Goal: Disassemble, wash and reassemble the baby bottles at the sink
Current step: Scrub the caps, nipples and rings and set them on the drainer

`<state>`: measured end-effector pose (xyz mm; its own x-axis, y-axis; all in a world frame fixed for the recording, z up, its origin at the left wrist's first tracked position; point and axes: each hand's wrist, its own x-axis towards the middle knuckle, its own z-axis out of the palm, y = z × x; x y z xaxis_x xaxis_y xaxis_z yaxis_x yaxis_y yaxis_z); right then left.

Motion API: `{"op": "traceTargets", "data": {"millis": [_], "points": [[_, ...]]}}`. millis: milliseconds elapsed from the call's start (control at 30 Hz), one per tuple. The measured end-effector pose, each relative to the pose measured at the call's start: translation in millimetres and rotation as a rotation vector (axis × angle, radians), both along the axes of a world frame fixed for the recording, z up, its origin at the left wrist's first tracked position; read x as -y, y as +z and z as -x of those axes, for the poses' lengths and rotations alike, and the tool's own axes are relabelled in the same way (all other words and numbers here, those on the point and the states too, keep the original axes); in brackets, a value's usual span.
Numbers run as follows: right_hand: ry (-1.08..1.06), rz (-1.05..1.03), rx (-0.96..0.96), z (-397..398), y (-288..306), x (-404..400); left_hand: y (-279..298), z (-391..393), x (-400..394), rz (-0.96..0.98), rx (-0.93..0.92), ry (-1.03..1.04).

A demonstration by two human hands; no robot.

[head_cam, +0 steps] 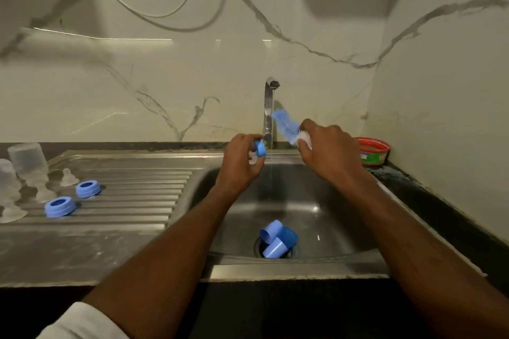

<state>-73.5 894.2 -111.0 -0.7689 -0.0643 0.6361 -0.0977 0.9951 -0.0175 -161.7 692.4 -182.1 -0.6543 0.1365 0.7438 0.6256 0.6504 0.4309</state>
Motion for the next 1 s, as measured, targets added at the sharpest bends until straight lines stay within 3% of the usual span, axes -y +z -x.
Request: {"op": "traceTargets", "data": {"millis": [133,167,300,367,433,467,600,733,800,1000], "points": [[-0.019,0.055,0.506,11,-24,8,-31,6,3,0.389,0.447,0.061],[-0.033,0.02,0.495,13,-27,8,-30,6,4,0.363,0.447,0.068],[-0.011,0.019,0.212,11,-19,6,-6,5,0,-0.035,0.195,0.042],[-0.009,0.032,0.207,11,-19,8,-10,3,0,0.111,0.283,0.019],[-0.043,0.023,0.366,14,-27,10,-25,3,2,0.391,0.442,0.023],[-0.06,-0.004,0.41,13,-30,11,-27,2,2,0.424,0.473,0.015],[-0.034,0.027,0.295,14,-24,10,-18,4,2,0.148,0.415,-0.005],[-0.011,0.026,0.446,21,-41,12,-24,-5,10,0.4,0.556,0.032],[0.001,-0.014,0.478,20,-47,13,-24,-9,11,0.38,0.598,0.031],[0.064,0.034,0.354,1,-32,47,1,-32,41,0.268,0.477,0.166]]}}
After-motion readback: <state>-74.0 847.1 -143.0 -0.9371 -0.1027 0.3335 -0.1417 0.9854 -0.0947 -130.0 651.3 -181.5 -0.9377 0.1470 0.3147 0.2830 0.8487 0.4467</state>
